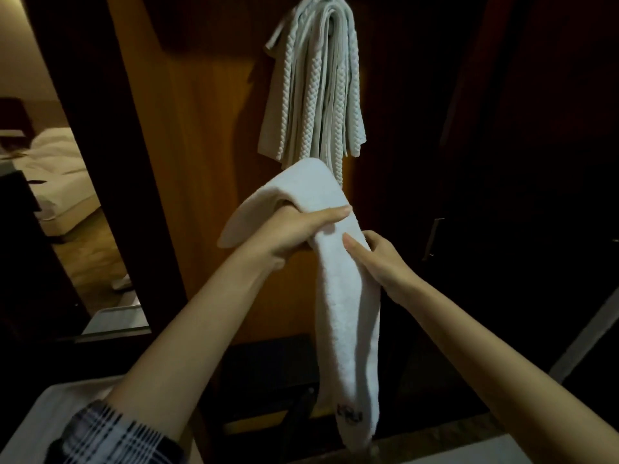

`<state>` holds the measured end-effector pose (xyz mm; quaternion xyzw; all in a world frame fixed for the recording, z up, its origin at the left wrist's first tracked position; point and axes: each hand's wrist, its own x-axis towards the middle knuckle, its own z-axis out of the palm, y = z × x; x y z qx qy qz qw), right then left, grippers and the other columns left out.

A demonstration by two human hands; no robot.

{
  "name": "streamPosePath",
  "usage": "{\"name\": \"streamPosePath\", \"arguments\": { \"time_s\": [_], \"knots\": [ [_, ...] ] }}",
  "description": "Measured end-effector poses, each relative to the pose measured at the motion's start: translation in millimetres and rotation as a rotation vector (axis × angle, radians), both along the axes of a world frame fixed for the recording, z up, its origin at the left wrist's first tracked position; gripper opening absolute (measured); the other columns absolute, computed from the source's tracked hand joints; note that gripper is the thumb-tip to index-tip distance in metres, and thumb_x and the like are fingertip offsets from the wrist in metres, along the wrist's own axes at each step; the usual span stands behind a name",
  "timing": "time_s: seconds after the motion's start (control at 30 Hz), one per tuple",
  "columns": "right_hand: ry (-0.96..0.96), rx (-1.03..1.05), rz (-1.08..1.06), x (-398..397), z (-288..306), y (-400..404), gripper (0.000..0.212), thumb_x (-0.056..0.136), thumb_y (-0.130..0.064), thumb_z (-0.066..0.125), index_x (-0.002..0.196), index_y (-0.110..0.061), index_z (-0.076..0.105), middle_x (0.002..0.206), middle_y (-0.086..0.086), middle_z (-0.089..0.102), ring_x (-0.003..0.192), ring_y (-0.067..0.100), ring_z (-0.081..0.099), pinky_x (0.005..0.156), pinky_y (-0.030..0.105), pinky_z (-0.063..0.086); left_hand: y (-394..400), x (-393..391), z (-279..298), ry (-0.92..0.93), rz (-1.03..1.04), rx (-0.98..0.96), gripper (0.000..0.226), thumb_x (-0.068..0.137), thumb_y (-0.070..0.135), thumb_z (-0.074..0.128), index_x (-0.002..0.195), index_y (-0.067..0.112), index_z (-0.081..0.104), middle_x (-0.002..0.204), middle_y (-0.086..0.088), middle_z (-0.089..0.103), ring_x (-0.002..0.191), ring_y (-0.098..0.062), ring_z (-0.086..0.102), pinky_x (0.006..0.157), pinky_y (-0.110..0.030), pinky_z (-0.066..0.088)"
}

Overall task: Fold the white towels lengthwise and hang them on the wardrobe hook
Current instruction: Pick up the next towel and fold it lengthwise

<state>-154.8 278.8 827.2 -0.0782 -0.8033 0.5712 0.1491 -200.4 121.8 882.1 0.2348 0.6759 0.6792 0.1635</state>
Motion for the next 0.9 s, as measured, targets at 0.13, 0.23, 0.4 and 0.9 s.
{"name": "streamPosePath", "arguments": {
  "time_s": [0.13,0.23,0.4,0.9],
  "knots": [
    [0.182,0.033,-0.363,1,-11,-2,0.042,0.093,-0.035,0.054,0.129,-0.014,0.046,0.111,-0.003,0.053,0.101,0.012,0.054,0.073,0.015,0.042,20,7,16,0.034,0.155,-0.093,0.03,0.079,0.033,0.073,0.098,0.013,0.062,0.096,0.0,0.067,0.089,-0.013,0.063,0.062,-0.018,0.051],
    [0.476,0.081,-0.489,20,-15,-10,0.019,0.092,-0.02,0.054,0.11,-0.017,0.05,0.108,0.002,0.055,0.1,0.015,0.054,0.076,0.016,0.042,34,13,34,0.051,0.154,-0.133,0.036,0.082,0.029,0.071,0.099,-0.002,0.062,0.098,-0.013,0.066,0.094,-0.023,0.064,0.081,-0.034,0.055],
    [0.724,0.396,-0.423,45,-35,-37,0.017,0.082,-0.028,0.06,0.091,-0.014,0.057,0.117,0.004,0.046,0.113,0.013,0.046,0.094,0.015,0.038,49,15,57,0.087,0.135,-0.111,0.02,0.086,0.022,0.067,0.086,0.004,0.059,0.084,-0.01,0.059,0.092,-0.027,0.064,0.089,-0.042,0.054],
    [0.421,0.38,-0.618,23,-59,-25,0.012,0.085,0.0,0.061,0.096,-0.004,0.063,0.139,0.014,0.039,0.129,0.025,0.04,0.097,0.007,0.031,61,15,76,0.147,0.168,-0.046,0.019,0.09,0.016,0.061,0.075,0.009,0.05,0.086,-0.012,0.058,0.096,-0.032,0.063,0.083,-0.049,0.055]
  ]
}}
